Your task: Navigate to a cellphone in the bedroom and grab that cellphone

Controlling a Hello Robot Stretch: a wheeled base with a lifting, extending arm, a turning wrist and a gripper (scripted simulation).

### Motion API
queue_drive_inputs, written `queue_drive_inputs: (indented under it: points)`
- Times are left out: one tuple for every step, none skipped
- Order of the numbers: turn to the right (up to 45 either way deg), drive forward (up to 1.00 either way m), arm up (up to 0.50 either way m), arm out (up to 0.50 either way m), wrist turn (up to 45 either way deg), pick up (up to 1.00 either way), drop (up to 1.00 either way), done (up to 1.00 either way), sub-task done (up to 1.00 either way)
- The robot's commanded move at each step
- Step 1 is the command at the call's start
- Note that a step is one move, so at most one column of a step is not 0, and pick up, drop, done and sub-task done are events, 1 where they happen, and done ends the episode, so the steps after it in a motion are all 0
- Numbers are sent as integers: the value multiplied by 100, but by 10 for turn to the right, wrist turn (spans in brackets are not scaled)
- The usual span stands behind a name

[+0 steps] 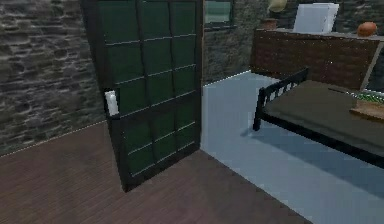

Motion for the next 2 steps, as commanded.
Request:
queue_drive_inputs:
  points:
    - [120, 0, 0, 0, 0, 0, 0, 0, 0]
    - [0, 100, 0, 0, 0, 0, 0, 0, 0]
